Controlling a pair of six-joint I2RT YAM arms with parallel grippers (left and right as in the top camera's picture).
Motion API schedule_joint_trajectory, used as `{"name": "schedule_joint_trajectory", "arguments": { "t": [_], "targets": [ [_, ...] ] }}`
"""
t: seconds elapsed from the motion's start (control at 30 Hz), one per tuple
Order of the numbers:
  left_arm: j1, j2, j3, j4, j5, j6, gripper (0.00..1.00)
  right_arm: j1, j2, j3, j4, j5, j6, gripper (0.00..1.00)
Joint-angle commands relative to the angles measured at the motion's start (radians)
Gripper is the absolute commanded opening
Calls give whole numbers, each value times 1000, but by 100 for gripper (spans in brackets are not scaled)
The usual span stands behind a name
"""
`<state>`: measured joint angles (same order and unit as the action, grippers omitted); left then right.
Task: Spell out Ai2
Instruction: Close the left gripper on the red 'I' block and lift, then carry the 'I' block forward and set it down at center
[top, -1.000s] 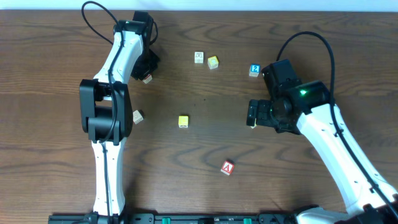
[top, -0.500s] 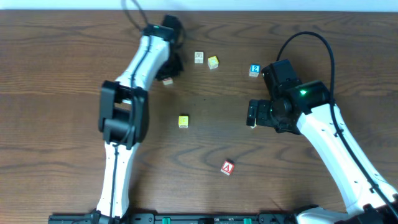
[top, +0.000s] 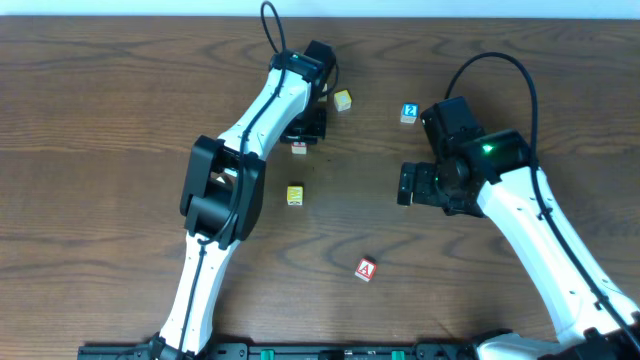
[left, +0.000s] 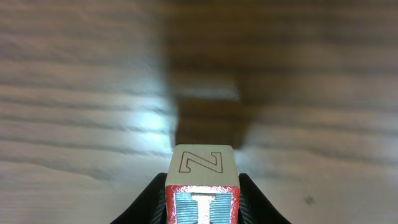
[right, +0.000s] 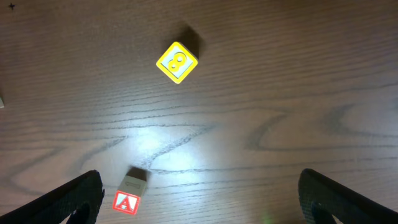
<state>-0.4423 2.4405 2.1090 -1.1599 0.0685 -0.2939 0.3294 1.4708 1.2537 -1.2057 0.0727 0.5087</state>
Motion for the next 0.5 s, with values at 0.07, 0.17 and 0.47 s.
{"name": "schedule_joint_trajectory", "arguments": {
  "t": [0.07,0.17,0.47],
  "targets": [
    [-35,9,-6,-51,106,2,17,-3,-12,10,-3,103,16,99],
    [-57,9,-6,-54,105,2,14,-16,-12,10,2,127,19,99],
    [-159,9,-6,37,-28,-2,17,-59,-12,10,-10,137,14,99]
  ]
}}
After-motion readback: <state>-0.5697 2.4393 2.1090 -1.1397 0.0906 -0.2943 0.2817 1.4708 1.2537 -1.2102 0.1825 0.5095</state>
